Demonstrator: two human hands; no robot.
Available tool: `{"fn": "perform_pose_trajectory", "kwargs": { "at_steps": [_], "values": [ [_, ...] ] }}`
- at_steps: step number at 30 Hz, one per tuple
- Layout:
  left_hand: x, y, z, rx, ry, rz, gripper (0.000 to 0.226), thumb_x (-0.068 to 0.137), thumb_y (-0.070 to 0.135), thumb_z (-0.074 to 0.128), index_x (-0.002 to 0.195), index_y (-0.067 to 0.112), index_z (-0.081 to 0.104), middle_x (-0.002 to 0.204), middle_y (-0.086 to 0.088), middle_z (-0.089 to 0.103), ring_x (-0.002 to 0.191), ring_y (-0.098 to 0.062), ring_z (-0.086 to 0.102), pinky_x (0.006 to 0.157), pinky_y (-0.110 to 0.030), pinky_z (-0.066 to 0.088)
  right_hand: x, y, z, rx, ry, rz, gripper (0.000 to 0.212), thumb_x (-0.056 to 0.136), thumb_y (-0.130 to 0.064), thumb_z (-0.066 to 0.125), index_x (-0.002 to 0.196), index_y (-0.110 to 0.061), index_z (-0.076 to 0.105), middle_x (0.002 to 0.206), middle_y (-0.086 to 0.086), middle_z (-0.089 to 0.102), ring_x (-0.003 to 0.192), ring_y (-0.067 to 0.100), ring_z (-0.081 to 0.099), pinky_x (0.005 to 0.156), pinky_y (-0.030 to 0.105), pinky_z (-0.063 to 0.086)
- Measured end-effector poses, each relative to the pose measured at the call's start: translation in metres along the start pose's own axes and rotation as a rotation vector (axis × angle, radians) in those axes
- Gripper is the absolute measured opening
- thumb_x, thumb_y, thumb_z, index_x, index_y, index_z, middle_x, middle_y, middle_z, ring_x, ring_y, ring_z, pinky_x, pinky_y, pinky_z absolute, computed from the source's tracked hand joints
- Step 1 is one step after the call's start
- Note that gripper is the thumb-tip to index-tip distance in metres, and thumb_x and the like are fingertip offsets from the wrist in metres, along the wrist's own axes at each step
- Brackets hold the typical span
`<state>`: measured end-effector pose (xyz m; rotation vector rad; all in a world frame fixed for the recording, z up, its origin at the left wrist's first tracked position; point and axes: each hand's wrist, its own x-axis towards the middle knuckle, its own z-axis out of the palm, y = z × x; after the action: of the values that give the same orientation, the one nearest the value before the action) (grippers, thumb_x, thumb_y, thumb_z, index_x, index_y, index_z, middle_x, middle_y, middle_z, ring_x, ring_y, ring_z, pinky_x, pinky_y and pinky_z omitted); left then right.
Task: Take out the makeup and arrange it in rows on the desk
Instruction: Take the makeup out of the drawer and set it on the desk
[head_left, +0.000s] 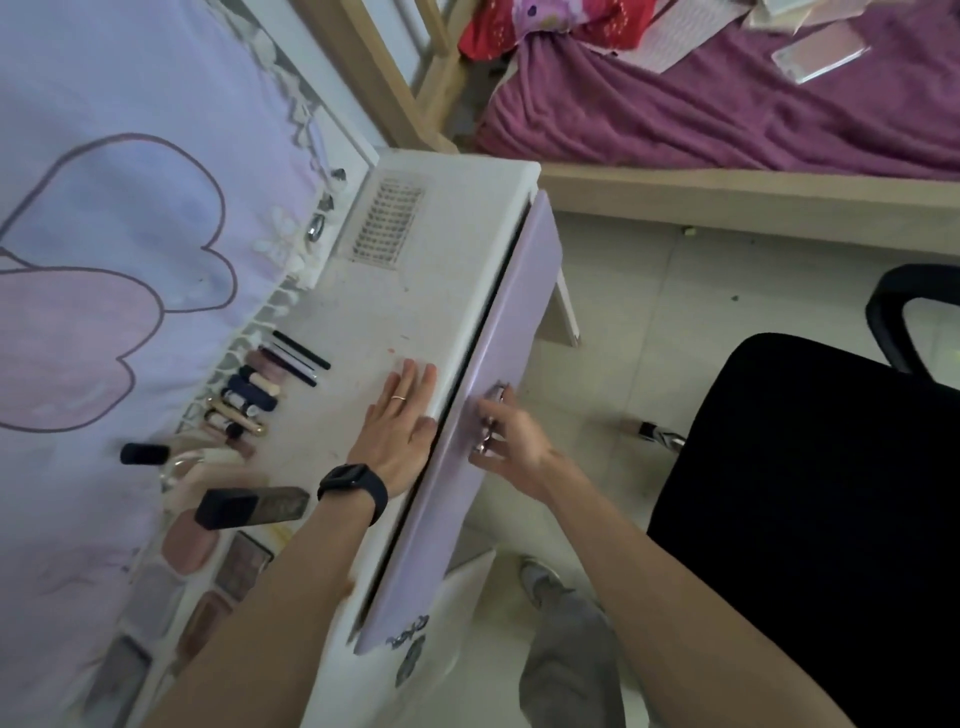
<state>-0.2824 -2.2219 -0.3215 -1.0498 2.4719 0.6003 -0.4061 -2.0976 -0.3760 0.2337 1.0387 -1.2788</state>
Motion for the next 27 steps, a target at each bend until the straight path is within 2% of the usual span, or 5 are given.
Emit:
{"fn": "perform_pose_trajectory", "kwargs": {
  "at_steps": [4, 8, 18, 22, 27],
  "values": [
    [0.0, 0.004, -0.001, 0.043, 0.015, 0.001, 0.063, 0.107, 0.026, 0.028, 0.154, 0.041, -0.012, 0.156, 0.017, -0.028, 0.149, -0.009, -0.02, 0.123, -0.045, -0.004, 0.012, 0.005, 0.012, -0.003, -0.014, -0.043, 0.075, 0.1, -0.027, 0.056, 0.158, -0.043, 0.01, 0.106, -0.005, 0.056, 0.107, 0.02, 0.05, 0.094, 0.04, 0.051],
    [0.001, -0.001, 0.009, 0.074, 0.075, 0.002, 0.06, 0.107, 0.03, 0.022, 0.149, 0.045, -0.019, 0.154, 0.019, -0.032, 0.147, -0.008, -0.024, 0.121, -0.044, -0.007, 0.016, 0.01, 0.011, 0.04, 0.001, -0.052, 0.071, 0.103, -0.022, 0.053, 0.157, -0.044, 0.013, 0.157, 0.001, 0.04, 0.139, 0.024, 0.043, 0.101, 0.042, 0.05],
    [0.004, -0.008, 0.018, 0.149, 0.092, 0.031, 0.057, 0.104, 0.046, 0.012, 0.143, 0.05, -0.029, 0.151, 0.02, -0.041, 0.142, -0.008, -0.035, 0.117, -0.04, -0.015, 0.021, 0.018, 0.007, -0.111, 0.085, -0.083, 0.069, 0.103, -0.017, 0.053, 0.155, -0.048, 0.02, 0.151, 0.002, 0.048, 0.135, 0.021, 0.048, 0.094, 0.036, 0.051],
    [0.0, -0.002, 0.01, 0.173, -0.019, -0.044, 0.058, 0.106, 0.045, 0.016, 0.144, 0.049, -0.028, 0.152, 0.018, -0.039, 0.147, -0.01, -0.027, 0.121, -0.044, -0.003, -0.004, -0.002, -0.004, -0.579, 0.09, -0.089, 0.057, 0.1, -0.027, 0.057, 0.15, -0.043, 0.036, 0.142, 0.02, 0.052, 0.124, 0.032, 0.057, 0.106, 0.048, 0.044],
    [-0.01, 0.045, -0.03, 0.235, -0.142, -0.154, 0.066, 0.102, 0.023, 0.038, 0.159, 0.028, 0.005, 0.167, 0.0, -0.004, 0.153, -0.023, 0.01, 0.122, -0.047, 0.017, -0.075, -0.05, -0.02, -1.163, 0.105, -0.161, 0.044, 0.1, -0.035, 0.053, 0.144, -0.034, 0.051, 0.145, -0.001, 0.055, 0.128, 0.017, 0.055, 0.106, 0.024, 0.04]
  ]
}}
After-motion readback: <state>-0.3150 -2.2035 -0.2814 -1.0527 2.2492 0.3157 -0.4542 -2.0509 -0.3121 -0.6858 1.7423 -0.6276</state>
